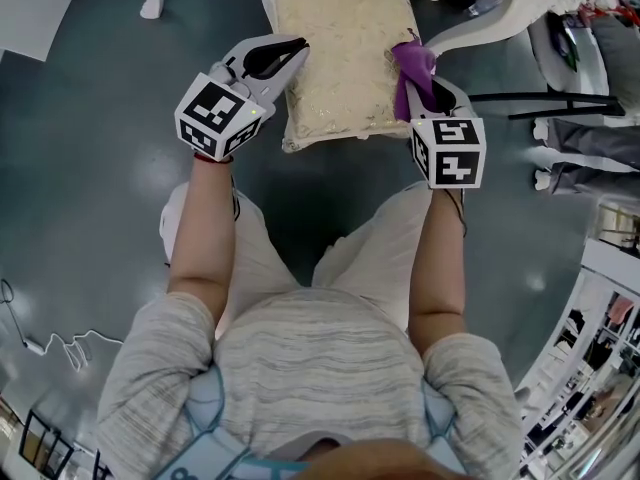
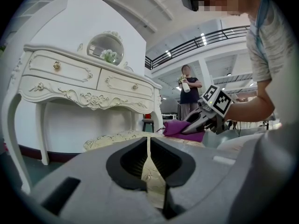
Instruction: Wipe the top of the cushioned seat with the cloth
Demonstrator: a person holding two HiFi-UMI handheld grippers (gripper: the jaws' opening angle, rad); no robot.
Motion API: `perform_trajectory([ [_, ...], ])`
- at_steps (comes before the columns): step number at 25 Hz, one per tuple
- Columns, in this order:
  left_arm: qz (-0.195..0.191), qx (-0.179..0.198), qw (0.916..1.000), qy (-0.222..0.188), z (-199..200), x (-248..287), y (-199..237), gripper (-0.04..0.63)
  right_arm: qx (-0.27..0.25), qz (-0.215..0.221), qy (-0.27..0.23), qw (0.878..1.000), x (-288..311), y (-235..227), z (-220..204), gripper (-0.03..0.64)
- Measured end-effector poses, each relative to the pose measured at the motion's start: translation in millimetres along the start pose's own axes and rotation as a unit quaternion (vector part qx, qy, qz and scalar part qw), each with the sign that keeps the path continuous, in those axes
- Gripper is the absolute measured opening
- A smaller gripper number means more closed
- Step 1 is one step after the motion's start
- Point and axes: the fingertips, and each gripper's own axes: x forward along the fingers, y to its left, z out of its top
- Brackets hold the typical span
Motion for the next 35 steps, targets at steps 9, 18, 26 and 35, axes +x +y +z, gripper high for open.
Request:
perform_trajectory([
  [9, 0.002, 0.000, 1.0000, 0.004, -1.9, -3.9, 5.8, 0.015, 0.006, 0.000, 0.006, 1.000, 2.3, 25.4, 13.1, 0.057],
  [18, -0.002, -0.001, 1.0000, 0.000, -1.7, -3.0, 5.4, 0.015, 0.003, 0.030, -0.014, 0.999, 4.3, 60.9, 30.6, 0.057],
  [26, 0.000, -0.001, 1.0000, 0.001, -2.1, -6.2, 6.9, 0.015, 0.003, 0.057, -0.029, 0.998, 4.1, 86.3, 43.0, 0.058],
  [35, 0.007, -0.004, 1.0000, -0.002, -2.1, -10.1, 12.1, 0.015, -0.003, 0.095, -0.045, 0.994, 5.6, 116.9, 55.2, 0.057],
])
